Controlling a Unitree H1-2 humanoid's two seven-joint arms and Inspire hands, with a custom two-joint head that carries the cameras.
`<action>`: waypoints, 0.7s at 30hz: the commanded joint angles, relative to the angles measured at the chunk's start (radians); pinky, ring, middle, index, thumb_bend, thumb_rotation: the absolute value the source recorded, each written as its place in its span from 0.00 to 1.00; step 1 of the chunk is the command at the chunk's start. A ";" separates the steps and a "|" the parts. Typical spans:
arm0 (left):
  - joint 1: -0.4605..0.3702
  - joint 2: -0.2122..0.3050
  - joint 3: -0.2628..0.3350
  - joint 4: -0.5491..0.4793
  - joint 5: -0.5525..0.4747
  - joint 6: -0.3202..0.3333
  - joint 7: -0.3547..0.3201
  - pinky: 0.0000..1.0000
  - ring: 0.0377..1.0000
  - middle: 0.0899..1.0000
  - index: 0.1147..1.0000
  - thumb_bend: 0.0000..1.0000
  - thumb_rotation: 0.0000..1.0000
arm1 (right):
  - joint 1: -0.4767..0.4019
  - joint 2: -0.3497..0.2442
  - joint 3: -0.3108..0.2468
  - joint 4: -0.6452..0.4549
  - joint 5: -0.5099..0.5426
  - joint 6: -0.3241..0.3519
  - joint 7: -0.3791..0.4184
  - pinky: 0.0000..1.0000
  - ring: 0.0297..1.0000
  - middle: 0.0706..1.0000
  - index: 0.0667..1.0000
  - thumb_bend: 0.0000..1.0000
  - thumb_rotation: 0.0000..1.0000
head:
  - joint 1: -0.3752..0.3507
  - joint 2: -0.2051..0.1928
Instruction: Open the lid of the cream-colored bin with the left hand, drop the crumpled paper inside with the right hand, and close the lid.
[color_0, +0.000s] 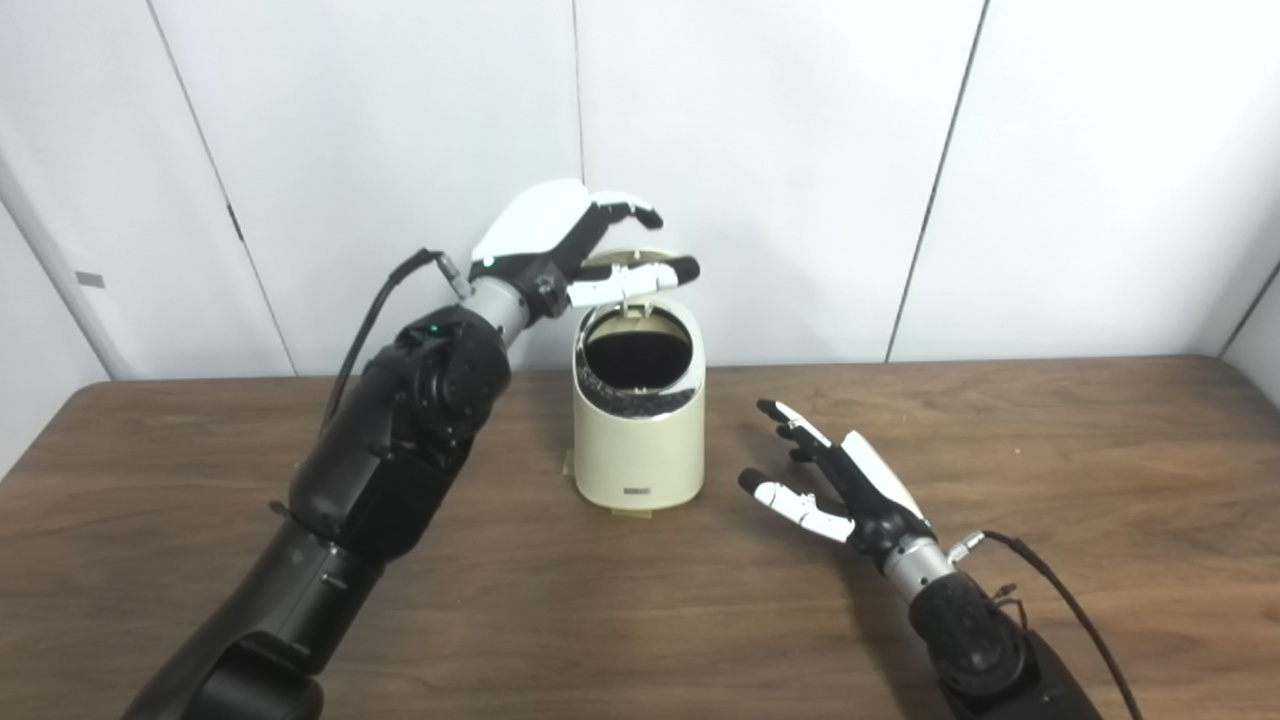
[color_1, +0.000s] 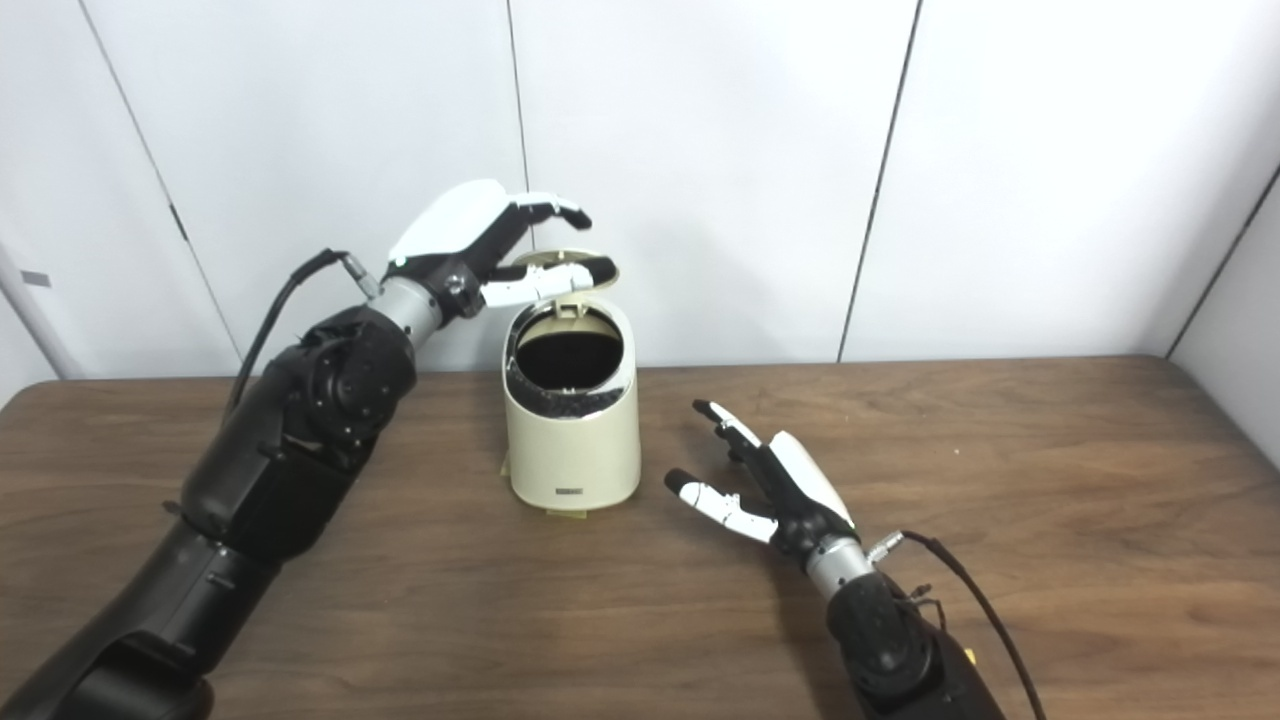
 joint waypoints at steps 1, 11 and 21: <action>-0.055 0.007 0.003 -0.010 0.028 -0.018 0.023 0.84 0.91 0.86 0.81 0.76 0.94 | -0.034 -0.010 -0.009 -0.025 0.002 -0.023 -0.008 0.86 0.93 0.95 0.94 0.41 0.76 | 0.000 0.001; -0.018 0.015 0.002 -0.061 0.036 -0.031 0.008 0.84 0.91 0.85 0.81 0.78 0.97 | -0.040 -0.009 -0.008 -0.011 0.002 -0.032 -0.012 0.86 0.93 0.95 0.94 0.41 0.75 | 0.003 -0.005; 0.121 -0.010 0.041 -0.142 -0.022 -0.043 0.014 0.96 0.93 0.88 0.82 0.75 0.99 | -0.040 -0.010 -0.008 -0.016 0.000 -0.028 -0.010 0.86 0.92 0.95 0.94 0.41 0.76 | -0.001 0.000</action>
